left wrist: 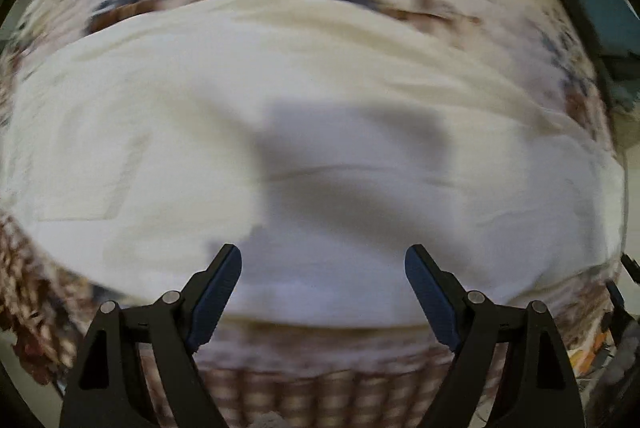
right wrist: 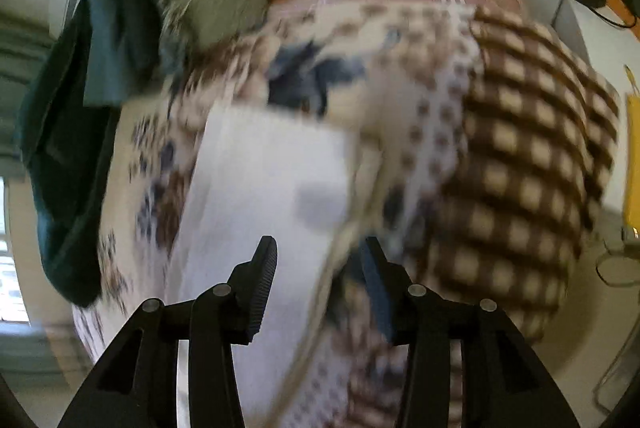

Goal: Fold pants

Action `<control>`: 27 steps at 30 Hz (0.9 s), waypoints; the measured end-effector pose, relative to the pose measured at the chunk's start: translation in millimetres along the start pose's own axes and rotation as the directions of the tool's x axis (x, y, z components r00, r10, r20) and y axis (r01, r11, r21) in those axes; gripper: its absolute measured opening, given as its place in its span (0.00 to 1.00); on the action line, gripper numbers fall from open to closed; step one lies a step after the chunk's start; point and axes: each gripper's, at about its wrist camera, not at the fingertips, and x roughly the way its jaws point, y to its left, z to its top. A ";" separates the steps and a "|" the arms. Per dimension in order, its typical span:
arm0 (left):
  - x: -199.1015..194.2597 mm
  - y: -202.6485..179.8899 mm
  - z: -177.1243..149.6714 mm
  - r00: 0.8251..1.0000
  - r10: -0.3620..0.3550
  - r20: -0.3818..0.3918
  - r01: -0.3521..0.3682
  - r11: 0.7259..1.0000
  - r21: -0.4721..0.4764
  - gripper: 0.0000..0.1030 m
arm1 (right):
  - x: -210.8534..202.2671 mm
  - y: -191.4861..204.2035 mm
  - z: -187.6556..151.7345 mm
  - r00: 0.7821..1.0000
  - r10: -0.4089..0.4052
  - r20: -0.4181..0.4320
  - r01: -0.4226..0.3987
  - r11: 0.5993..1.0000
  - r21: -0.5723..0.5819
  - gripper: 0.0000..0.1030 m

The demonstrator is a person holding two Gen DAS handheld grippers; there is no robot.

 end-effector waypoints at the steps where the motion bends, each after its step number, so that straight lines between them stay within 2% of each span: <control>1: 2.2 -13.2 1.9 1.000 -0.013 0.002 0.013 1.000 0.011 0.81 | 4.7 -0.7 8.6 1.000 -0.006 0.022 0.006 1.000 -0.006 0.45; 2: 4.2 -33.4 4.7 0.999 -0.032 0.012 0.032 0.999 0.028 0.81 | 11.3 -1.4 16.9 0.998 -0.052 0.040 0.053 0.998 -0.028 0.44; 4: 5.0 -63.2 8.3 0.998 -0.047 0.038 0.045 0.997 0.071 0.81 | 25.3 1.6 23.6 0.997 -0.070 0.043 0.072 0.996 -0.043 0.11; 5: 4.3 -72.6 10.0 0.998 -0.052 0.044 0.048 0.995 0.084 0.81 | 30.5 3.0 24.6 0.996 -0.080 0.033 0.081 0.995 -0.051 0.11; 9: 8.2 -107.0 20.7 0.996 -0.068 0.061 0.058 0.988 0.147 0.81 | 13.2 7.3 27.8 0.986 -0.121 0.116 0.133 0.986 -0.099 0.09; 12: 15.1 -110.0 17.5 0.997 -0.049 0.058 0.039 0.984 0.173 0.81 | 17.3 1.2 27.6 0.987 -0.143 0.077 0.150 0.984 -0.093 0.09; 14: 21.8 -105.0 9.1 0.999 -0.023 0.037 0.017 0.985 0.171 0.81 | 21.0 -5.9 28.9 0.996 -0.089 0.023 0.091 0.993 -0.080 0.18; 16: 32.6 -98.1 9.5 1.000 -0.014 0.006 0.013 0.986 0.166 0.81 | 22.8 -17.7 30.5 0.999 0.005 -0.050 -0.006 1.000 -0.018 0.57; 17: 41.5 -95.9 10.7 1.000 -0.006 -0.013 0.008 0.986 0.169 0.81 | 19.6 -23.5 29.1 0.998 0.051 -0.049 -0.051 0.999 0.013 0.61; 20: 56.4 -93.3 14.6 0.999 -0.024 -0.022 0.027 0.986 0.165 0.81 | 23.1 -35.3 21.0 0.989 0.120 -0.085 -0.115 0.991 0.061 0.62; 22: 62.7 -94.1 17.3 0.999 -0.045 -0.025 0.048 0.986 0.162 0.89 | 41.1 -38.6 14.5 0.970 0.199 -0.142 -0.188 0.978 0.087 0.62; 23: 68.0 -96.1 19.8 0.996 -0.077 -0.034 0.082 0.984 0.156 1.00 | 50.0 -38.5 12.3 0.957 0.241 -0.159 -0.228 0.969 0.095 0.62; 25: 73.9 -96.8 22.7 0.996 -0.077 -0.042 0.083 0.985 0.153 1.00 | 65.2 -38.9 10.4 0.938 0.319 -0.136 -0.303 0.945 0.125 0.63; 26: 77.4 -97.2 24.4 0.997 -0.066 -0.048 0.072 0.985 0.159 1.00 | 71.3 -39.1 11.2 0.919 0.379 -0.111 -0.361 0.920 0.152 0.63; 27: 79.5 -98.9 25.0 0.997 -0.057 -0.047 0.064 0.984 0.164 1.00 | 76.0 -38.9 12.6 0.909 0.405 -0.100 -0.385 0.907 0.171 0.63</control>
